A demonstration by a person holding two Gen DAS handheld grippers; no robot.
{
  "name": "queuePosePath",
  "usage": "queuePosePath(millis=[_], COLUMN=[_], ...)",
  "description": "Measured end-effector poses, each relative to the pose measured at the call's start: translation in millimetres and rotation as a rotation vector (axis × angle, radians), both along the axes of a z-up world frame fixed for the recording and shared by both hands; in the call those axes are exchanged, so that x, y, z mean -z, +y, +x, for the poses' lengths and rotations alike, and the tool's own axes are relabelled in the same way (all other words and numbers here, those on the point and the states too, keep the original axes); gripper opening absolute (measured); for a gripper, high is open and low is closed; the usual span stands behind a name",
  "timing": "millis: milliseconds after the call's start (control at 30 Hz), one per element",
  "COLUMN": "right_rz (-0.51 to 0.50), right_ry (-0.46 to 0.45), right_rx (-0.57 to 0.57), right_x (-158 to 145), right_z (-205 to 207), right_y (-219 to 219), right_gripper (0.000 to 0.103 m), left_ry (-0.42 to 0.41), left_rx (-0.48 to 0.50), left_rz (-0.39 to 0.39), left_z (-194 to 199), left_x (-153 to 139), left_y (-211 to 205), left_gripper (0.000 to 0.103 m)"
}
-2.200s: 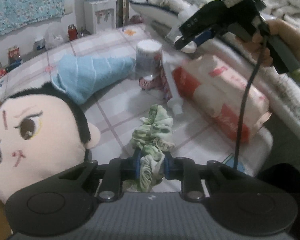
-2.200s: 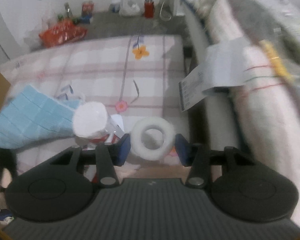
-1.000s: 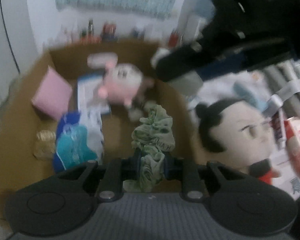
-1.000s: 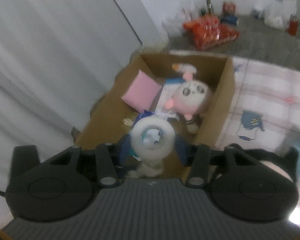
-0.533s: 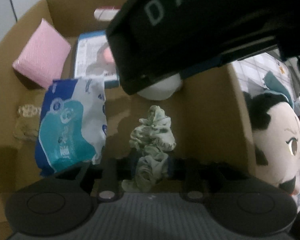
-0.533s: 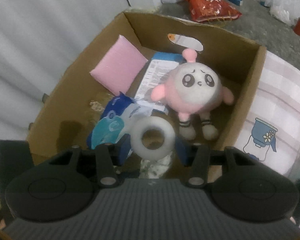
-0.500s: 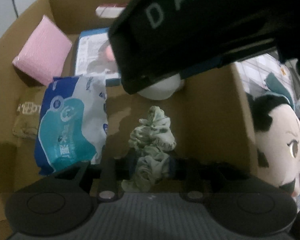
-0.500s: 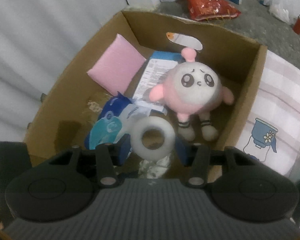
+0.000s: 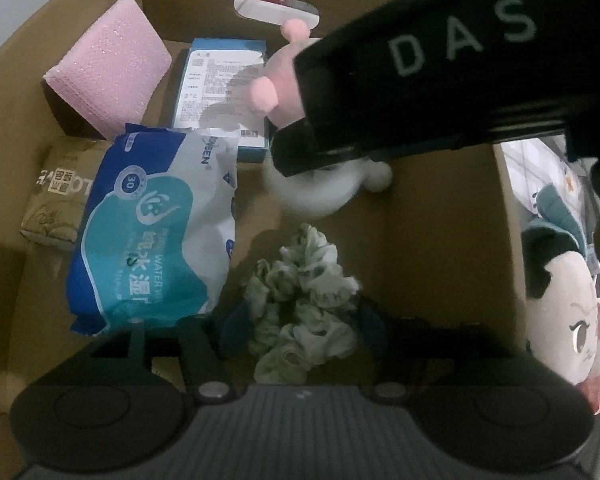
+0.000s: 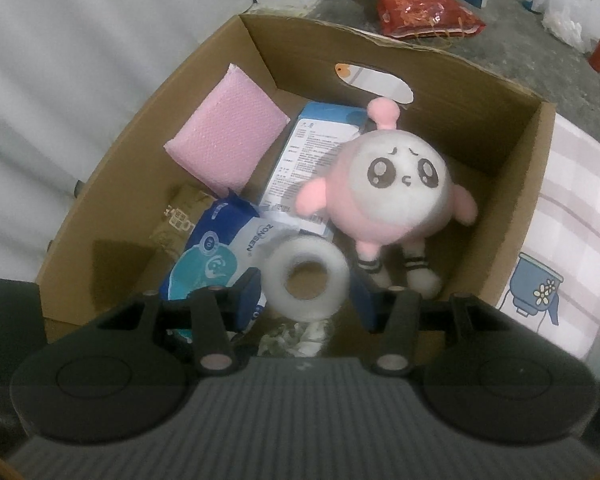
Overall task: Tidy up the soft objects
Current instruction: 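Lower both items into the cardboard box and open both grippers, then move both grippers back over the bed toward the light-blue towel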
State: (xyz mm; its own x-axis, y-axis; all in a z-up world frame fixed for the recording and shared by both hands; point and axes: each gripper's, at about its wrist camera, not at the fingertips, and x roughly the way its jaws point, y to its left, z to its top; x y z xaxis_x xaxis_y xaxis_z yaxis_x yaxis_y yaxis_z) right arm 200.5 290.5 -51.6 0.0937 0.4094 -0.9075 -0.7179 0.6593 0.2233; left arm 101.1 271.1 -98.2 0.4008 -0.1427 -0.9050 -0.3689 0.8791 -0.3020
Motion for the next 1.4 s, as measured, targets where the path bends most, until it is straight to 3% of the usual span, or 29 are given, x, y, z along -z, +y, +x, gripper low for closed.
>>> queuePosePath(millis=[233,400,600,833,1100,1400], right_rz=[0.021,0.120,0.244,0.386,0.532,0.595], right_ry=[0.007,0.010,-0.053,-0.084,-0.159,-0.297], right_rx=[0.011,0.024,0.057,0.154,0.240,0.394], right_x=[-2,-25,-67,-98,-122,-150], right_z=[2,2,-4,-17,-64,-126], right_y=[-2,-22,-70,-150,-246,-375], right_gripper=[0.052,0.052,0.054,0.055,0.060,0.065], left_ry=[-0.014,-0.005,-0.062,-0.138,-0.227,-0.426], left_rx=[-0.006,-0.017,-0.034,-0.048,-0.059,0.033], left_rz=[-0.006,-0.018,-0.055,-0.063,-0.007,0.203], left_z=[-7,-8,-7,-14,-37,-90], left_x=[-4,-5,-13,-35,-60,-125], left_y=[9,10,10,6,-17,-83], left_gripper=[0.066,0.068,0.079,0.081,0.085,0.097])
